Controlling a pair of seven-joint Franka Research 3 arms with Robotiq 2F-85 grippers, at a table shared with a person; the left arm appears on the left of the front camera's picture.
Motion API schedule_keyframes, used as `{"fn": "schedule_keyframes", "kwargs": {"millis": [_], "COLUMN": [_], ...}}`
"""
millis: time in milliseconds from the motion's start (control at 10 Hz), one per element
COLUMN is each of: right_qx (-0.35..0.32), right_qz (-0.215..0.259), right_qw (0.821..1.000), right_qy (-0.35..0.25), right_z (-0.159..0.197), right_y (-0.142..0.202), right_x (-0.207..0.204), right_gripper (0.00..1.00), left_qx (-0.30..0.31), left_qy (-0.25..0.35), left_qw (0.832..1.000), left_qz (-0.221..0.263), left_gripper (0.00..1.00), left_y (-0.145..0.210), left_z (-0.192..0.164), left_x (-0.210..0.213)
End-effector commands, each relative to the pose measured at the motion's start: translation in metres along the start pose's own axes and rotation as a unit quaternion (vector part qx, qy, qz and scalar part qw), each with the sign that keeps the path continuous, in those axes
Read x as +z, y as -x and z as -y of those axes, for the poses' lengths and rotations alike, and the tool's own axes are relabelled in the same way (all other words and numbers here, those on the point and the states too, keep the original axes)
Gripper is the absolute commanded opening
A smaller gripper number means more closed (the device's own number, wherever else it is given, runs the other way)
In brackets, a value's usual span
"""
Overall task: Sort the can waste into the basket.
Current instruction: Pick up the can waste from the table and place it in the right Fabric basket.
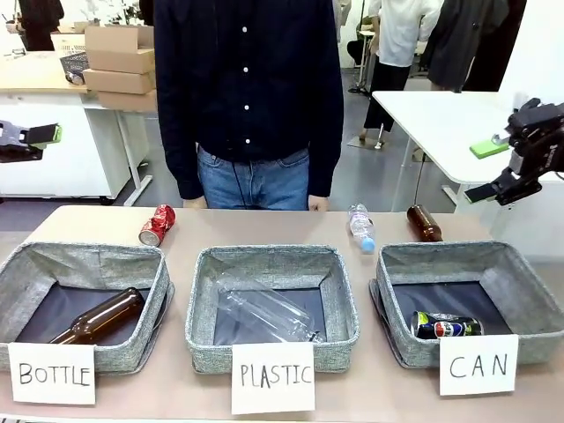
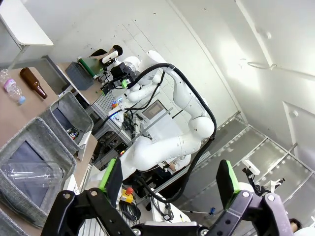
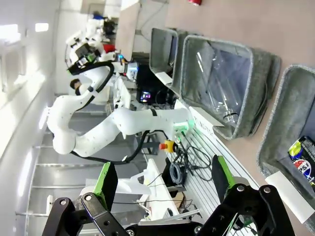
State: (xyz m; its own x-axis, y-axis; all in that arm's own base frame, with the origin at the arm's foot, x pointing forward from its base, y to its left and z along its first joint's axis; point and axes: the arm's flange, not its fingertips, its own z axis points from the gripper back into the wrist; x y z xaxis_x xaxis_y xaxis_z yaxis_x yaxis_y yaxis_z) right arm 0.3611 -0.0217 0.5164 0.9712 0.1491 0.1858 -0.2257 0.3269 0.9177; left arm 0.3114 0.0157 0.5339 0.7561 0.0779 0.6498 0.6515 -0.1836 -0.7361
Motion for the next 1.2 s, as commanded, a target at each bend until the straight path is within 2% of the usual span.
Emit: {"fn": "schedule_keyframes", "kwargs": {"millis": [0, 100, 200, 300, 400, 500, 600, 700, 800, 900, 1000, 1100], "right_qx": [0.014, 0.014, 0.014, 0.014, 0.014, 0.014, 0.014, 0.014, 0.014, 0.014, 0.014, 0.014], "right_qz": [0.000, 0.000, 0.000, 0.000, 0.000, 0.000, 0.000, 0.000, 0.000, 0.000, 0.000, 0.000], "right_qw": [1.000, 1.000, 1.000, 1.000, 1.000, 1.000, 1.000, 1.000, 1.000, 1.000, 1.000, 1.000], "right_qy": [0.003, 0.003, 0.003, 0.003, 0.003, 0.003, 0.003, 0.003, 0.003, 0.003, 0.003, 0.003], "right_z": [0.001, 0.001, 0.001, 0.001, 0.001, 0.001, 0.001, 0.001, 0.001, 0.001, 0.001, 0.001], "right_y": [-0.002, -0.002, -0.002, -0.002, -0.002, -0.002, -0.002, -0.002, -0.002, -0.002, -0.002, -0.002], "right_x": [0.003, 0.003, 0.003, 0.003, 0.003, 0.003, 0.003, 0.003, 0.003, 0.003, 0.003, 0.003], "right_gripper": [1.00, 1.00, 1.00, 1.00, 1.00, 1.00, 1.00, 1.00, 1.00, 1.00, 1.00, 1.00], "left_qx": [-0.005, 0.018, 0.067, 0.117, 0.137, 0.134, 0.121, 0.109, 0.114, 0.112, 0.015, 0.015], "left_qy": [-0.092, -0.175, -0.293, -0.397, -0.509, -0.576, -0.618, -0.664, -0.687, -0.643, -0.580, -0.580], "left_qw": [0.992, 0.976, 0.936, 0.874, 0.805, 0.758, 0.718, 0.670, 0.644, 0.712, 0.774, 0.774], "left_qz": [-0.087, -0.131, -0.186, -0.255, -0.271, -0.275, -0.296, -0.314, -0.317, -0.260, -0.253, -0.253], "left_gripper": [1.00, 1.00, 1.00, 1.00, 1.00, 1.00, 1.00, 1.00, 1.00, 1.00, 1.00, 1.00], "left_y": [-0.015, -0.042, -0.073, -0.106, -0.125, -0.137, -0.145, -0.152, -0.160, -0.173, -0.146, -0.146], "left_z": [0.000, -0.014, -0.039, -0.078, -0.114, -0.145, -0.171, -0.196, -0.209, -0.210, -0.214, -0.214], "left_x": [-0.018, -0.032, -0.044, -0.053, -0.057, -0.060, -0.063, -0.060, -0.052, -0.050, -0.054, -0.054]}}
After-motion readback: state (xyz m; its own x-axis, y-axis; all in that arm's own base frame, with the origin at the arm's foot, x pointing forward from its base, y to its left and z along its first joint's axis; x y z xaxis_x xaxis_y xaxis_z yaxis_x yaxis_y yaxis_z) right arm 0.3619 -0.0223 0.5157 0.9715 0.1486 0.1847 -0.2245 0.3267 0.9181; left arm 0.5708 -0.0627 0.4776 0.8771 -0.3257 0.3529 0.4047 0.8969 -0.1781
